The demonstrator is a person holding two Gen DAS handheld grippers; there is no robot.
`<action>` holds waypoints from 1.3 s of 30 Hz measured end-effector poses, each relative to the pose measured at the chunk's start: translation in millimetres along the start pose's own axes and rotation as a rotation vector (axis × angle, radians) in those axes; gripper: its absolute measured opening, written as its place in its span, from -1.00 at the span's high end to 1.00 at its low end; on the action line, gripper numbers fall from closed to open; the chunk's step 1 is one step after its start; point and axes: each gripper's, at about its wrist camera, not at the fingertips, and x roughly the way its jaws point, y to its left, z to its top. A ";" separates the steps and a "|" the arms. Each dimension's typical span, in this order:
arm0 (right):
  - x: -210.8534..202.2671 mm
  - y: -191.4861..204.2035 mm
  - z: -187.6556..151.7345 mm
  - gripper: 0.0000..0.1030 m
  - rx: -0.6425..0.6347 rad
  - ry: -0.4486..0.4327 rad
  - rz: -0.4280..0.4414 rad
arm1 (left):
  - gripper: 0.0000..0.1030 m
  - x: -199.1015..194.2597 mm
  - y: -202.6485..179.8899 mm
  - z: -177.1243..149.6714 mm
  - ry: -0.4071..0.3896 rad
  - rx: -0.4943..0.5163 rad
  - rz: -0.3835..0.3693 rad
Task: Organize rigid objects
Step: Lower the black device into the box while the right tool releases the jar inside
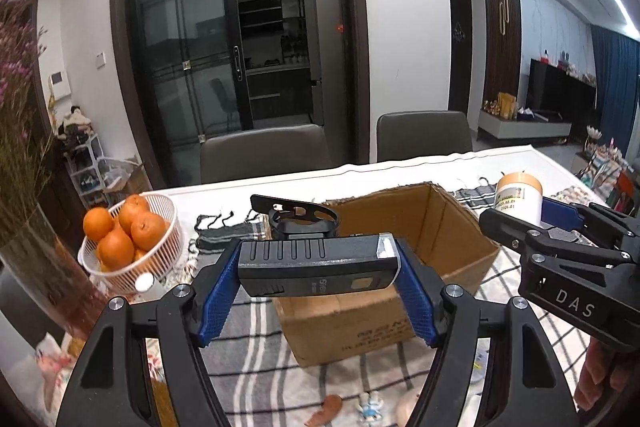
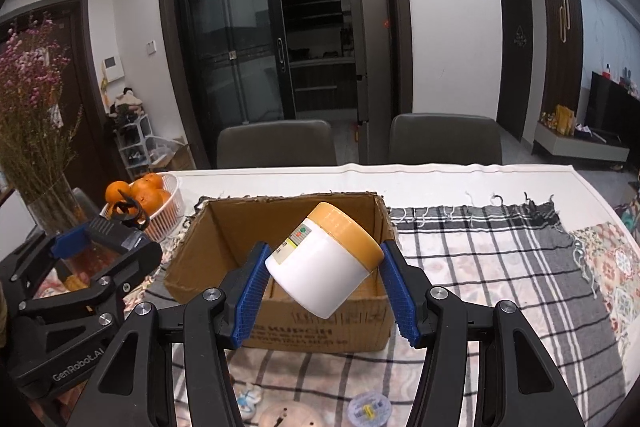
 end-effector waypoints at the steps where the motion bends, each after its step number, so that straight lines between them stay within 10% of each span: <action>1: 5.5 -1.4 2.2 -0.10 0.003 0.015 0.001 | -0.40 3.0 -0.4 2.3 -0.002 0.010 0.005; 39: 117.3 -17.5 14.9 -0.15 -0.066 0.365 0.025 | -0.54 116.3 -13.0 19.0 0.369 0.120 -0.031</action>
